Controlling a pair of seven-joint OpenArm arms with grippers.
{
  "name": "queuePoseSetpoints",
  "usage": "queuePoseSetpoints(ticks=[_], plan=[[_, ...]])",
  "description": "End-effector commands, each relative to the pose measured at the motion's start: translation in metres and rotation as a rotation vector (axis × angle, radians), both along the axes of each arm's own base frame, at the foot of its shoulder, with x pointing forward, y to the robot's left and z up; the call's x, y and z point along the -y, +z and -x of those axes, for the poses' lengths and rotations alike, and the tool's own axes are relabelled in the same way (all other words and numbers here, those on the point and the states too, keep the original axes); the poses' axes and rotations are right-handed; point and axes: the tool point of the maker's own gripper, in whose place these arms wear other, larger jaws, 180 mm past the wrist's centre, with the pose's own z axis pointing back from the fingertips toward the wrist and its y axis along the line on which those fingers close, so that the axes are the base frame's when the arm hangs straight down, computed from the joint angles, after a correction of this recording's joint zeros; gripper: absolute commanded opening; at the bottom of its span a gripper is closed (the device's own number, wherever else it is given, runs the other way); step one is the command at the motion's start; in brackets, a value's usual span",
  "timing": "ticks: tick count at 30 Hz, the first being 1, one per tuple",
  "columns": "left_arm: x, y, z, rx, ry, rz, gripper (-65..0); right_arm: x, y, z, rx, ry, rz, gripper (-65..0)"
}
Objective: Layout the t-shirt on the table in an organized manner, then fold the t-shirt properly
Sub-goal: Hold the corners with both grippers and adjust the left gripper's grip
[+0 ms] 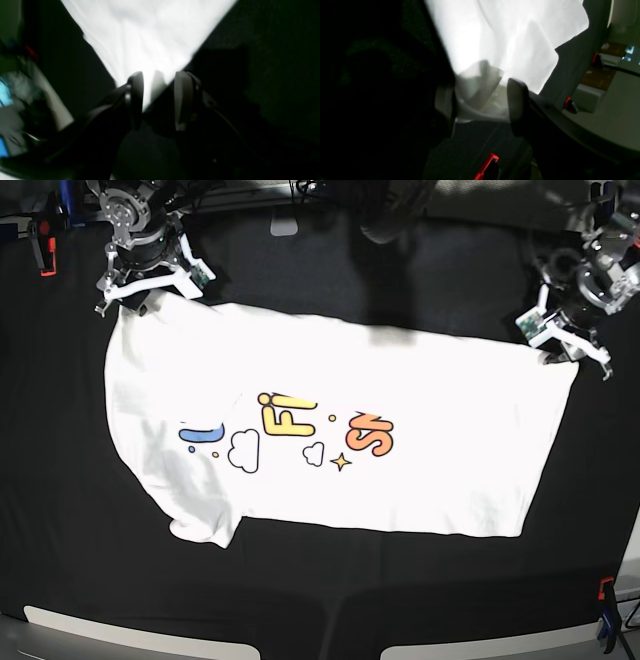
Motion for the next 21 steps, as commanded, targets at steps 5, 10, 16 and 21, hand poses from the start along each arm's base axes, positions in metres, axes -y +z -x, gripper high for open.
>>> queuePoseSetpoints(ticks=[5,10,16,21], plan=[[-0.009,0.019,-0.013,0.069,-0.069,-0.064,-46.0,0.002,0.006,-0.005,0.024,0.003,-0.001,-34.0],[-0.016,0.004,-0.005,0.031,-0.074,-0.101,-46.0,0.002,0.005,-0.004,0.02,-0.001,-0.005,-34.0],[-0.032,-0.014,-0.001,0.021,-0.113,-0.198,-46.0,0.002,0.005,-0.004,0.021,-0.001,-0.005,-34.0],[-0.024,-0.005,-0.015,0.108,-0.128,-0.17,-46.0,0.002,0.005,-0.004,0.021,-0.001,-0.005,-34.0]])
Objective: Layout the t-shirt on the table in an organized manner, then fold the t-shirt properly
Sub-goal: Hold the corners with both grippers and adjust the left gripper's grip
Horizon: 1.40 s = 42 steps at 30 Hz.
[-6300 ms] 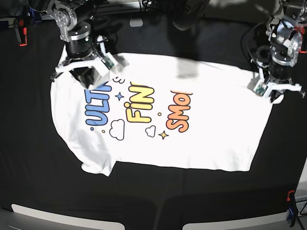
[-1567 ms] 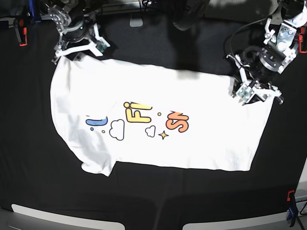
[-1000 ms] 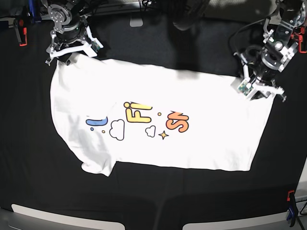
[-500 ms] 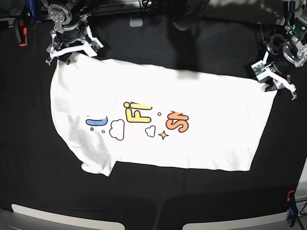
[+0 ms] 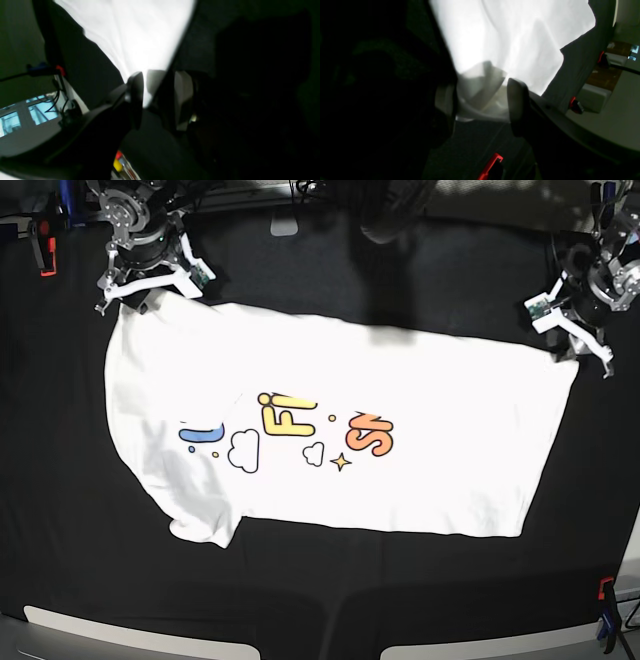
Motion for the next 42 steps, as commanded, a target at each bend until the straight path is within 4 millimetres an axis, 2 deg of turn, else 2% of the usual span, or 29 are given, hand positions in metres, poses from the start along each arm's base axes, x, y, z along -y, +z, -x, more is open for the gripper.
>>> queuePoseSetpoints(ticks=[1,5,8,12,15,17,21,27,32,39,42], plan=[[0.001,0.012,-0.011,0.052,-0.012,0.007,-46.0,0.003,0.008,-0.006,0.034,0.01,0.014,-34.0],[0.014,0.01,-0.017,0.068,0.006,0.057,-46.0,0.003,0.008,-0.006,0.033,0.01,0.014,-34.0],[0.016,-0.001,-0.013,0.048,0.037,0.083,-46.0,0.003,0.008,-0.006,0.033,0.009,0.015,-34.0],[-0.001,-0.021,-0.002,-0.004,0.078,0.052,-46.0,0.003,0.008,-0.006,0.033,0.009,0.015,-34.0],[-0.017,-0.027,0.008,-0.038,0.103,-0.005,-46.1,0.003,0.008,-0.006,0.033,0.009,0.015,-34.0],[-0.018,-0.024,0.012,-0.043,0.09,-0.017,-46.6,0.003,0.008,-0.006,0.034,0.01,0.014,-34.0],[-0.002,-0.006,0.016,-0.018,0.019,-0.005,-50.6,0.003,0.008,-0.006,0.034,0.01,0.014,-34.0],[0.016,0.016,-0.001,0.041,-0.009,0.06,-50.3,0.003,0.008,-0.006,0.034,0.009,0.014,-34.0],[0.005,0.016,-0.006,0.037,0.042,0.028,-50.3,0.003,0.008,-0.006,0.034,0.009,0.014,-34.0],[0.015,0.011,0.0,-0.009,-0.007,0.053,-42.8,0.003,0.008,-0.006,0.034,0.009,0.014,-34.0],[0.016,0.012,-0.001,-0.004,-0.011,0.057,-42.3,0.003,0.008,-0.006,0.034,0.009,0.015,-34.0]])
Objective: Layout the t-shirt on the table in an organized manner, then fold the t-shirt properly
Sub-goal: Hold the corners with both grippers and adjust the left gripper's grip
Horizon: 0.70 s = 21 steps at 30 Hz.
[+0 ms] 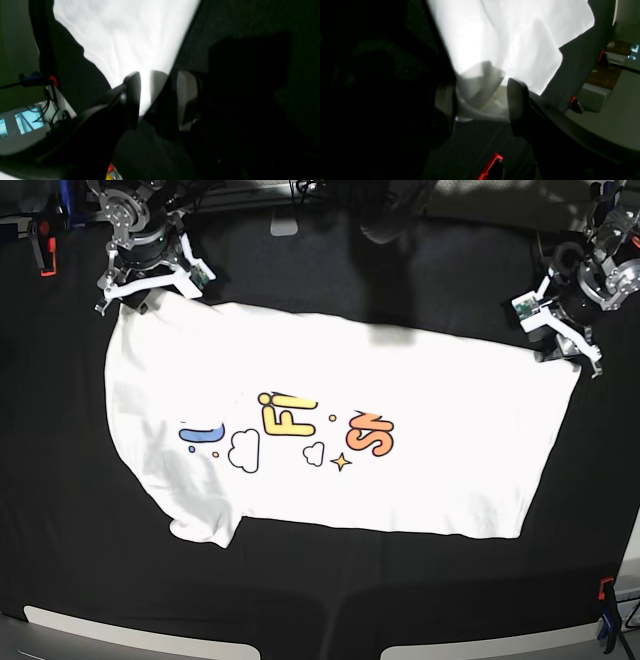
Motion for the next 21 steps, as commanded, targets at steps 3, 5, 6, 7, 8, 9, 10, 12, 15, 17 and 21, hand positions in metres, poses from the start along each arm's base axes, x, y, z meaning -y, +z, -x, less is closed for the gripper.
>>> queuePoseSetpoints(ticks=[3,5,6,7,8,9,10,12,15,17,21], plan=[[-0.009,0.008,-0.011,0.036,0.0,-0.016,-42.3,0.003,0.008,-0.006,0.032,0.011,0.015,-34.0],[-0.017,0.004,-0.015,0.032,0.011,-0.024,-42.3,0.003,0.008,-0.006,0.032,0.011,0.015,-34.0],[-0.022,0.002,-0.017,0.03,0.021,-0.033,-42.3,0.003,0.008,-0.006,0.032,0.011,0.015,-34.0],[-0.028,0.001,-0.019,0.027,0.032,-0.041,-42.3,0.003,0.008,-0.006,0.032,0.011,0.015,-34.0],[-0.032,0.0,-0.022,0.029,0.041,-0.047,-42.3,0.003,0.008,-0.006,0.032,0.011,0.015,-34.0],[-0.034,0.001,-0.025,0.033,0.043,-0.049,-42.3,0.003,0.008,-0.006,0.032,0.011,0.015,-34.0],[-0.033,0.001,-0.027,0.038,0.038,-0.043,-42.3,0.003,0.008,-0.006,0.032,0.011,0.015,-34.0],[-0.025,0.003,-0.028,0.049,0.006,-0.01,-42.3,0.003,0.008,-0.006,0.032,0.011,0.015,-34.0],[-0.015,0.004,-0.027,0.057,-0.023,0.029,-42.4,0.003,0.008,-0.006,0.032,0.011,0.015,-34.0],[-0.012,0.002,-0.025,0.05,-0.031,0.032,-42.6,0.003,0.008,-0.006,0.032,0.011,0.015,-34.0],[-0.02,-0.004,-0.029,0.043,-0.014,0.022,-42.6,0.003,0.008,-0.006,0.032,0.011,0.015,-34.0]])
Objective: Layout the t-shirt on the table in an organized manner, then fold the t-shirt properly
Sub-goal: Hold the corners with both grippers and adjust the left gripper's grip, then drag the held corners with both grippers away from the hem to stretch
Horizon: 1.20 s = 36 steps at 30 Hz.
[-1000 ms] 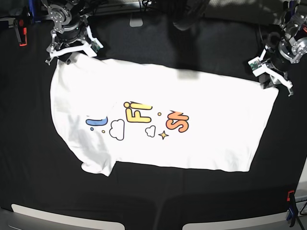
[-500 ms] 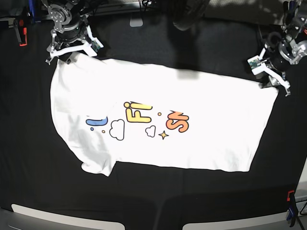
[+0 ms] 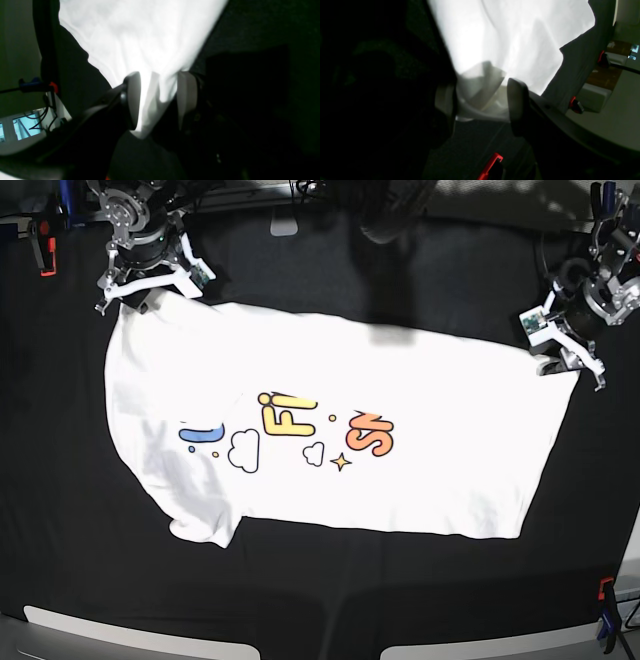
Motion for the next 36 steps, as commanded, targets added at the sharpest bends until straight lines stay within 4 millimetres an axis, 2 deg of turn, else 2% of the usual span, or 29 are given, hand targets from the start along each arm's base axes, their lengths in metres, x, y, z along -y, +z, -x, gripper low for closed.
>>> queuePoseSetpoints(ticks=[1,4,6,8,12,14,19,20,21,22,24,26,30,33,36], plan=[[-0.014,0.003,-0.008,0.016,0.015,-0.04,-42.6,0.003,0.008,-0.006,0.031,0.011,0.015,-34.0],[-0.033,-0.01,-0.004,-0.016,0.031,-0.098,-43.2,0.003,0.008,-0.006,0.033,0.01,0.015,-34.0],[-0.033,-0.012,0.001,-0.026,0.022,-0.104,-43.5,0.003,0.008,-0.006,0.034,0.009,0.015,-34.0],[-0.021,-0.011,0.005,-0.021,-0.015,-0.068,-44.7,0.003,0.008,-0.006,0.034,0.009,0.015,-34.0],[0.007,-0.001,0.007,0.014,-0.113,0.039,-64.5,0.003,0.008,-0.006,0.034,0.01,0.015,-34.0],[0.013,0.002,0.007,0.023,-0.139,0.066,-65.0,0.003,0.008,-0.006,0.034,0.009,0.015,-34.0],[0.011,0.001,0.007,0.019,-0.132,0.058,-65.0,0.003,0.008,-0.006,0.034,0.009,0.015,-34.1],[0.01,0.0,0.007,0.017,-0.126,0.052,-65.0,0.003,0.008,-0.006,0.034,0.009,0.015,-35.9],[0.007,-0.001,0.007,0.014,-0.114,0.04,-65.0,0.003,0.008,-0.006,0.034,0.009,0.015,-40.5],[0.003,-0.003,0.007,0.009,-0.096,0.021,-65.0,0.003,0.008,-0.006,0.033,0.009,0.015,-47.1],[-0.008,-0.007,0.008,-0.009,-0.055,-0.023,-65.0,0.004,0.008,-0.006,0.032,0.006,0.018,-65.0],[-0.014,-0.009,0.012,-0.001,-0.025,-0.049,-65.0,0.005,0.008,-0.005,0.031,0.003,0.026,-65.0],[-0.008,0.016,0.015,0.195,0.013,-0.042,-65.0,0.004,0.009,-0.005,0.03,0.006,0.023,-65.0],[-0.006,0.018,0.027,0.198,0.041,-0.052,-65.0,0.003,0.012,-0.006,0.038,0.028,0.043,-65.0],[-0.015,0.023,0.03,0.218,0.105,-0.089,-65.0,0.002,0.019,-0.005,0.05,0.053,0.058,-65.0]])
